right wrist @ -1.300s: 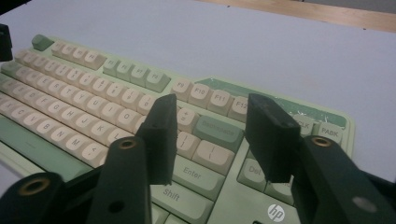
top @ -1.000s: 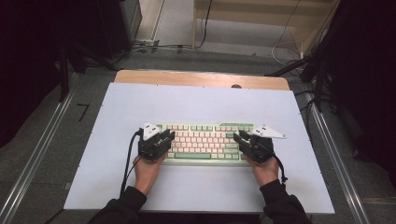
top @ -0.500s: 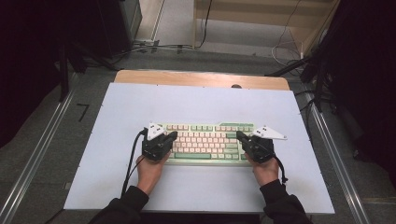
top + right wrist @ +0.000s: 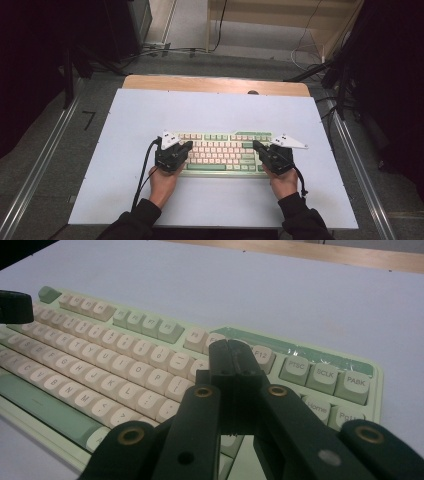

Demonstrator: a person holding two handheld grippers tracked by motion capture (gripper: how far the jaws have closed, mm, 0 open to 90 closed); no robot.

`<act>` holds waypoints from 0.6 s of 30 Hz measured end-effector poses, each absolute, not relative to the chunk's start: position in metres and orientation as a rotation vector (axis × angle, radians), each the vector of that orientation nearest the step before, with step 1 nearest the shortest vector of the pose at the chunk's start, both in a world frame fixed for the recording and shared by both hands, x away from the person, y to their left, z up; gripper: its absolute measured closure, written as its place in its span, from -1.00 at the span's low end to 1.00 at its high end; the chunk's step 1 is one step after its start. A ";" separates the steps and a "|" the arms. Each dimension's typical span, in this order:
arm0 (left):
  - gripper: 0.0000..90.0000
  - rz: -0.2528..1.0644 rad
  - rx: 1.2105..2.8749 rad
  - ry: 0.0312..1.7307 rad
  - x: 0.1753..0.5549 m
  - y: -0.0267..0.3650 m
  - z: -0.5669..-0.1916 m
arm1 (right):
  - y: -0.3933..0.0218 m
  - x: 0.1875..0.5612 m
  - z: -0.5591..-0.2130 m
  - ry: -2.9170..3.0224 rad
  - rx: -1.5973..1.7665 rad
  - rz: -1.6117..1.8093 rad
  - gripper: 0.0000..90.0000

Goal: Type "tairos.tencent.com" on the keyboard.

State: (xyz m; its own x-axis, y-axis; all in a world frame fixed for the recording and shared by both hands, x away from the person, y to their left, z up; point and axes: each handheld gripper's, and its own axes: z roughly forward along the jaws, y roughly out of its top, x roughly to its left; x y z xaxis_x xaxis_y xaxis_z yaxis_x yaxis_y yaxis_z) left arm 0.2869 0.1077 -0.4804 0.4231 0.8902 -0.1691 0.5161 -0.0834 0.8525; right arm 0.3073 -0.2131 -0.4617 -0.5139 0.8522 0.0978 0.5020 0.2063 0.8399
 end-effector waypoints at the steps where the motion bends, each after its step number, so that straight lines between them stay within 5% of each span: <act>1: 1.00 0.500 1.745 1.219 0.287 0.107 -0.480 | -0.213 0.307 -0.462 2.099 1.261 1.230 0.94; 15: 1.00 0.446 1.765 1.194 0.292 0.099 -0.484 | -0.211 0.307 -0.462 2.114 1.250 1.223 0.94; 18: 1.00 0.516 1.828 1.148 0.291 0.090 -0.483 | -0.211 0.307 -0.462 2.117 1.248 1.223 0.94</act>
